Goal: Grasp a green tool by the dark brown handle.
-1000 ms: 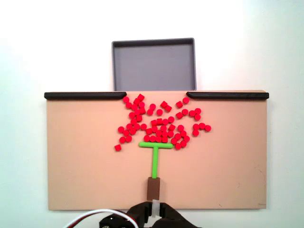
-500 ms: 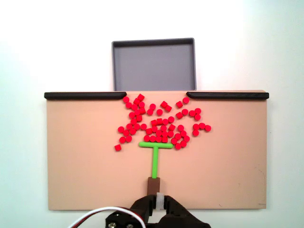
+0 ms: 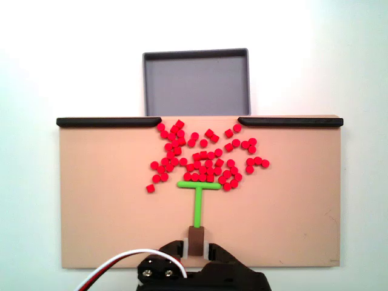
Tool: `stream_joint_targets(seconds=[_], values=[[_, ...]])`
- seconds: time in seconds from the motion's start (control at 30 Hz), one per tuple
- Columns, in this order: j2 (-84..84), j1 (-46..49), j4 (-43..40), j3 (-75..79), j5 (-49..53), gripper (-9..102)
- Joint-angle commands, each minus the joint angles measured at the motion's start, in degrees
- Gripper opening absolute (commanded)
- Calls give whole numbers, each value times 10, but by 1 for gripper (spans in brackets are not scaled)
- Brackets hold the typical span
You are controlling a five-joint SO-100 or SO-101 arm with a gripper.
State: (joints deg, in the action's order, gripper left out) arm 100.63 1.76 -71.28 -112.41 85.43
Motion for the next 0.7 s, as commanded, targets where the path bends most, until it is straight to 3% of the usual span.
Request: stream_joint_targets(seconds=[0.0,0.67], values=[[-1,1,2,11,-1,14],[-46,22,23,4,32,16]])
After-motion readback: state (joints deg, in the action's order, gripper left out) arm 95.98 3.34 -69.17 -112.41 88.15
